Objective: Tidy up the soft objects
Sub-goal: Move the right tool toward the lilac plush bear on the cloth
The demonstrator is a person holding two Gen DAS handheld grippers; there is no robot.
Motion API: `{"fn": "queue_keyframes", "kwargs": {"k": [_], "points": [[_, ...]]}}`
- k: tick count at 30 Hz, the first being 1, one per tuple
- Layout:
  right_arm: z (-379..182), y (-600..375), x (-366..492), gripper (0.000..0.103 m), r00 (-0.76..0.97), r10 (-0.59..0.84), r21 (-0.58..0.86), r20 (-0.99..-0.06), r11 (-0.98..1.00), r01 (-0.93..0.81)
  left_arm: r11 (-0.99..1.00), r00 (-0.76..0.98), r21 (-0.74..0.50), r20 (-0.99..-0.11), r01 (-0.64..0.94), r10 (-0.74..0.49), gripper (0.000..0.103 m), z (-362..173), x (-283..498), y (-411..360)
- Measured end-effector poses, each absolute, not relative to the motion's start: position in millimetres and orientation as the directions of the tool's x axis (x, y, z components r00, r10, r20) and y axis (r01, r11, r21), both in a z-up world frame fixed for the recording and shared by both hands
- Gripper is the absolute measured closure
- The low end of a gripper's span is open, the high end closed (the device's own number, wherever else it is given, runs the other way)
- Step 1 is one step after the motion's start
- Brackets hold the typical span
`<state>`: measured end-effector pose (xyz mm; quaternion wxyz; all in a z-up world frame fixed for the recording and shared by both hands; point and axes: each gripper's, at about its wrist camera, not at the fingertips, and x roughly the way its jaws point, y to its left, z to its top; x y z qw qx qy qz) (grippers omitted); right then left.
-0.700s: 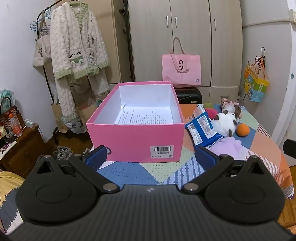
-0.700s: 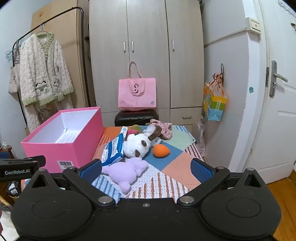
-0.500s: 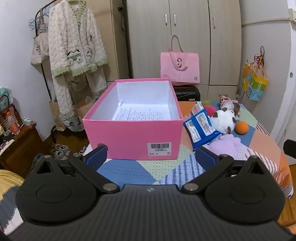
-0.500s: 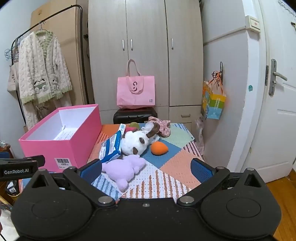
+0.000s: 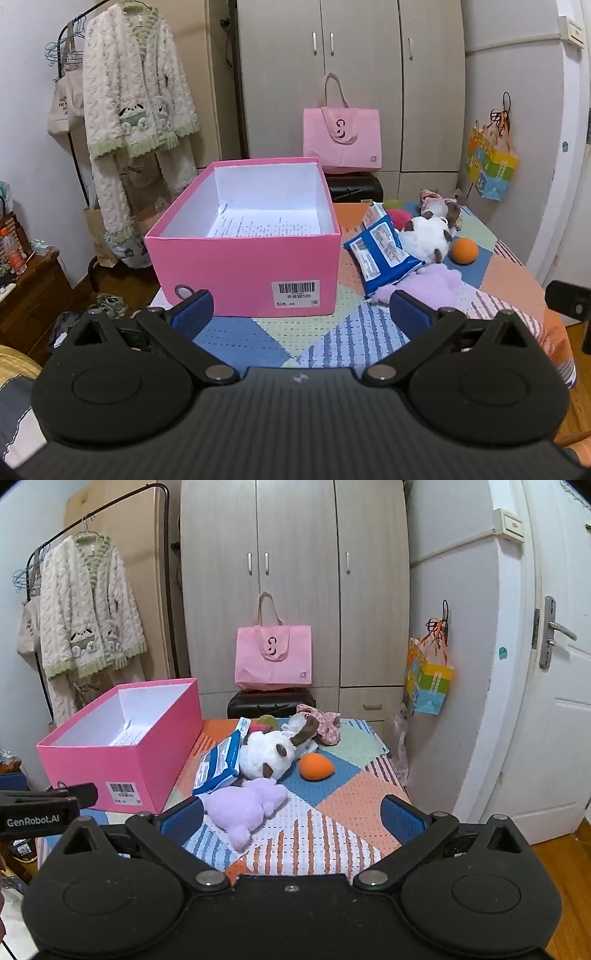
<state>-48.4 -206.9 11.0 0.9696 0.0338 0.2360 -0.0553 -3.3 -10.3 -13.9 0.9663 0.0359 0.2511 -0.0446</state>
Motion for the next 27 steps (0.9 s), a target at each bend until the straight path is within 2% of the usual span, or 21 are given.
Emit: {"fn": "queue_keyframes", "kwargs": {"k": [27], "points": [[-3,-232,-46,0.0,0.874,-0.091,0.022,-0.477,0.993,0.115,0.988,0.824,0.036,-0.557,0.151,-0.105,0.0,-21,-5,-24]]}}
